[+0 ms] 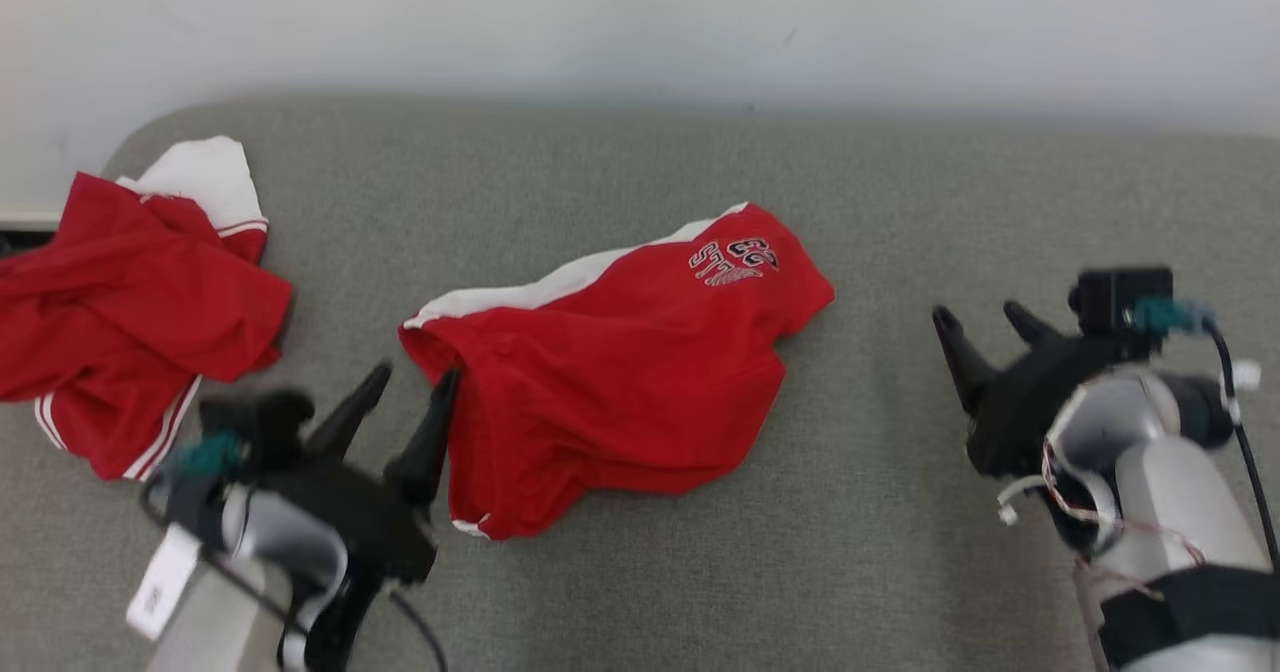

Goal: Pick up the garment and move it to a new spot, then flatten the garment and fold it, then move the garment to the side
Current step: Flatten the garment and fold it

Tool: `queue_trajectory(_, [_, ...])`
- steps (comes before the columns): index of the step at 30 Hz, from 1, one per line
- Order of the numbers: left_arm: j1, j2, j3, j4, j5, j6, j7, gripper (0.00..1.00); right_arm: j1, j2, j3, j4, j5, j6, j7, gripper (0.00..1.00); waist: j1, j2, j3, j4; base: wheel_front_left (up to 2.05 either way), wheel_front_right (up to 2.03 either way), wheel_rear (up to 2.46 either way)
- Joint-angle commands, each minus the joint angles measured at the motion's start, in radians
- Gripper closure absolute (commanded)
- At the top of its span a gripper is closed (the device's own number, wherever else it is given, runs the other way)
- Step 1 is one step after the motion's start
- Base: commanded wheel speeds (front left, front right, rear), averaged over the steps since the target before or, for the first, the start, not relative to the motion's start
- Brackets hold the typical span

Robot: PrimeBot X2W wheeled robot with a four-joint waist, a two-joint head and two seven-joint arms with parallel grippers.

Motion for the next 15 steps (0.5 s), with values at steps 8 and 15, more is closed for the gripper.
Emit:
queue_trajectory(8, [-0.280,-0.030,-0.024,0.065,0.009,0.063,0.252,0.00,-0.240,0.000,0.004,-0.058,-0.115,0.000,0.255,0.00,-0.0002,-0.0001,0.219,0.068,0.00,0.00,0.00])
queue_trajectory(15, [-0.454,-0.060,-0.014,0.138,0.019,0.157,0.400,0.00,-0.413,0.000,-0.013,-0.046,-0.204,0.000,0.392,0.00,-0.0002,-0.0001,0.326,0.099,0.00,0.00,0.00])
